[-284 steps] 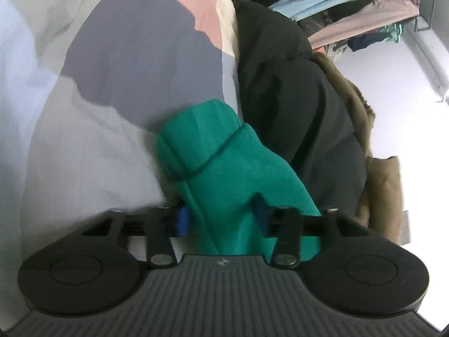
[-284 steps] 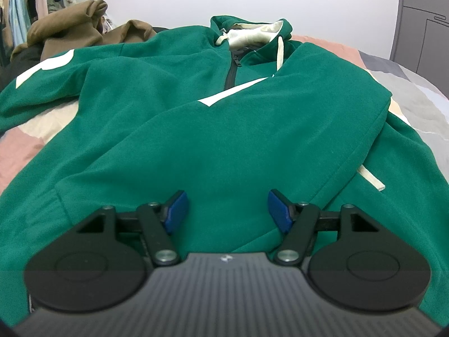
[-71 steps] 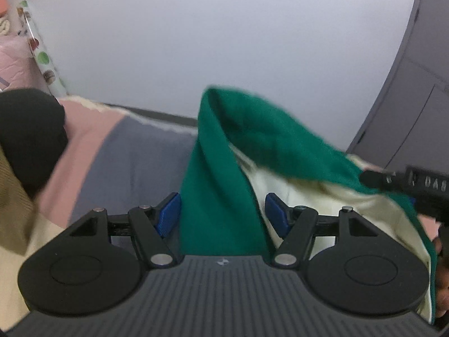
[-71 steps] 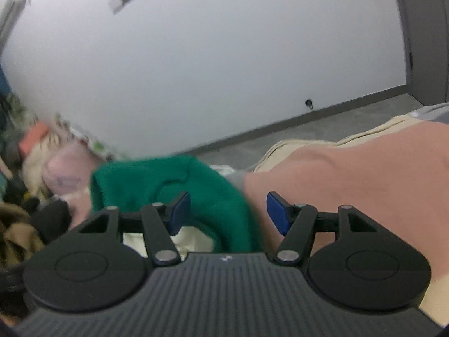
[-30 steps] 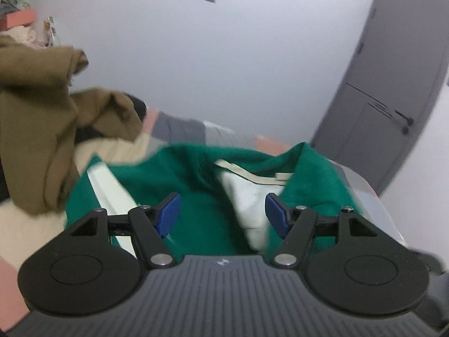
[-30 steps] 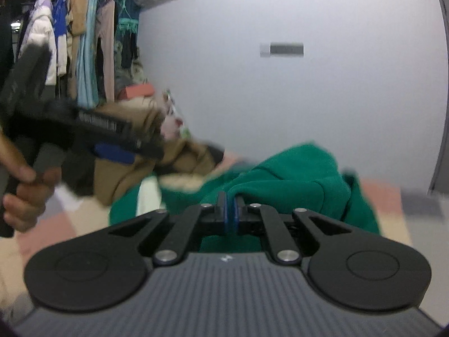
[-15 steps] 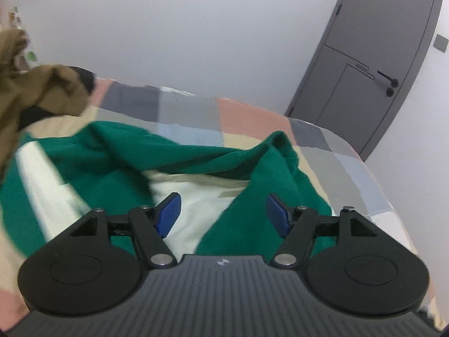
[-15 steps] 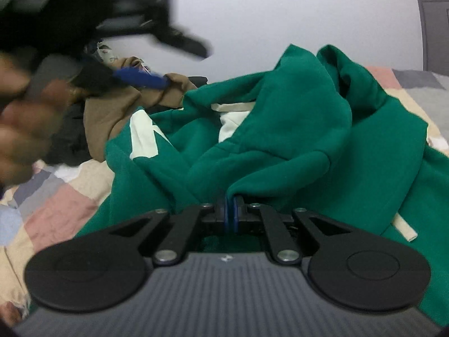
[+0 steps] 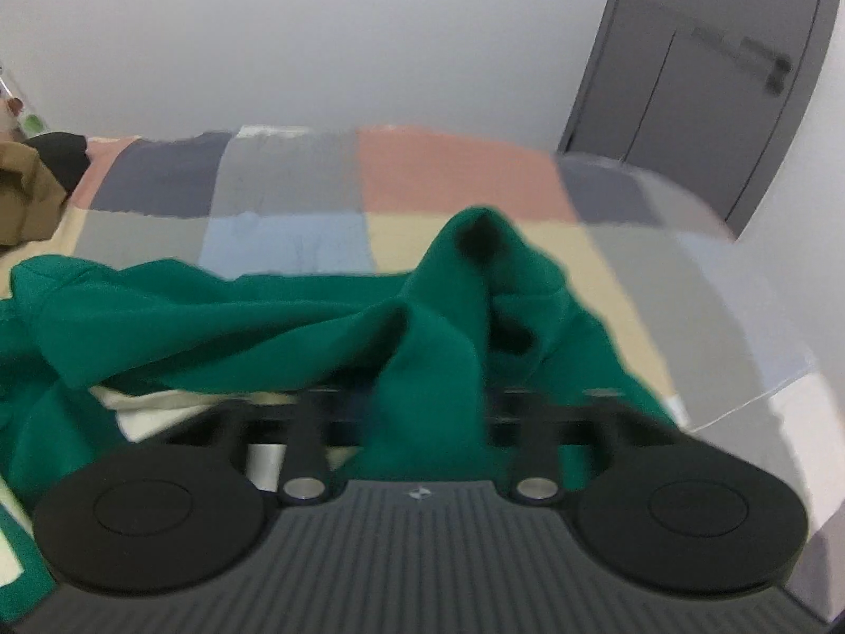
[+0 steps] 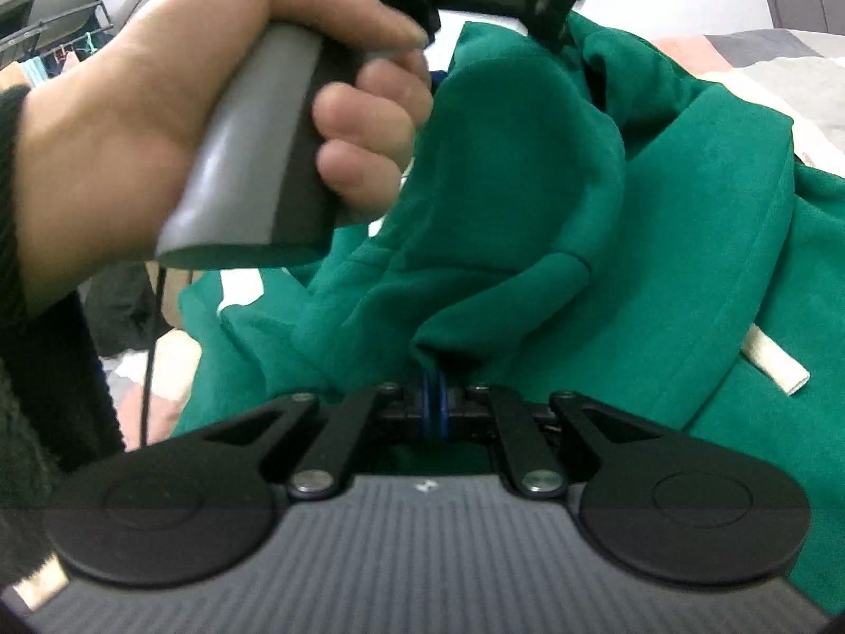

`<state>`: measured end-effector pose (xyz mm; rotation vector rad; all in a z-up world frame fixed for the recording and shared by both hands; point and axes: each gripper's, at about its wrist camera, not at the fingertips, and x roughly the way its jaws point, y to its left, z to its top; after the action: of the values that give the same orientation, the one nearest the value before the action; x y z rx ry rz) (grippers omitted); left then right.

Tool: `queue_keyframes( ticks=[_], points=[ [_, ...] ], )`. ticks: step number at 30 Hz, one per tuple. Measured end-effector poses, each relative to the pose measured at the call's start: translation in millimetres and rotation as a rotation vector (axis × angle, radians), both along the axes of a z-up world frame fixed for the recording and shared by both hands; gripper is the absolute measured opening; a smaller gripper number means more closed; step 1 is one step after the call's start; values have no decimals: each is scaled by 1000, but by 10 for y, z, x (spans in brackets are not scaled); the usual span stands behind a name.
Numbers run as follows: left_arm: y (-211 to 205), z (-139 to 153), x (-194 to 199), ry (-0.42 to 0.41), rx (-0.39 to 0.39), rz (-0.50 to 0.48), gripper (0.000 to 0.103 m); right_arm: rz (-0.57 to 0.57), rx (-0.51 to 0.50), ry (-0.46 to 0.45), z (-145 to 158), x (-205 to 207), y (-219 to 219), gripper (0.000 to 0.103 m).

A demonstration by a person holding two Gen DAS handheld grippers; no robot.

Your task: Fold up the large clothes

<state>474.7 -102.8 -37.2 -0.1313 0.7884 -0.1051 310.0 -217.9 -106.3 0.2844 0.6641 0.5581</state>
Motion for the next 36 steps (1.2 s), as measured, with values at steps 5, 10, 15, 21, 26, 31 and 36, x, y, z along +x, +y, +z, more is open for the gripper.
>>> queue_keyframes(
  ticks=[5, 10, 15, 21, 26, 31, 36],
  points=[
    [299, 327, -269, -74, -149, 1, 12, -40, -53, -43, 75, 44, -33, 7],
    [771, 785, -938, -192, -307, 3, 11, -130, -74, -144, 317, -12, -195, 7],
    [1154, 870, -1673, -243, -418, 12, 11, -234, -42, -283, 646, -183, -414, 7],
    [1330, 341, -2503, -179, -525, 34, 11, -275, -102, -449, 911, -478, -433, 6],
    [1236, -190, -2752, -9, -415, 62, 11, -184, -202, -450, 867, -793, -239, 7],
    [1222, -363, -2783, 43, -342, 50, 11, -121, -364, -277, 577, -895, -6, 9],
    [1286, -287, -2834, 25, -353, 36, 29, -117, -327, -203, 594, -954, -120, 11]
  ],
)
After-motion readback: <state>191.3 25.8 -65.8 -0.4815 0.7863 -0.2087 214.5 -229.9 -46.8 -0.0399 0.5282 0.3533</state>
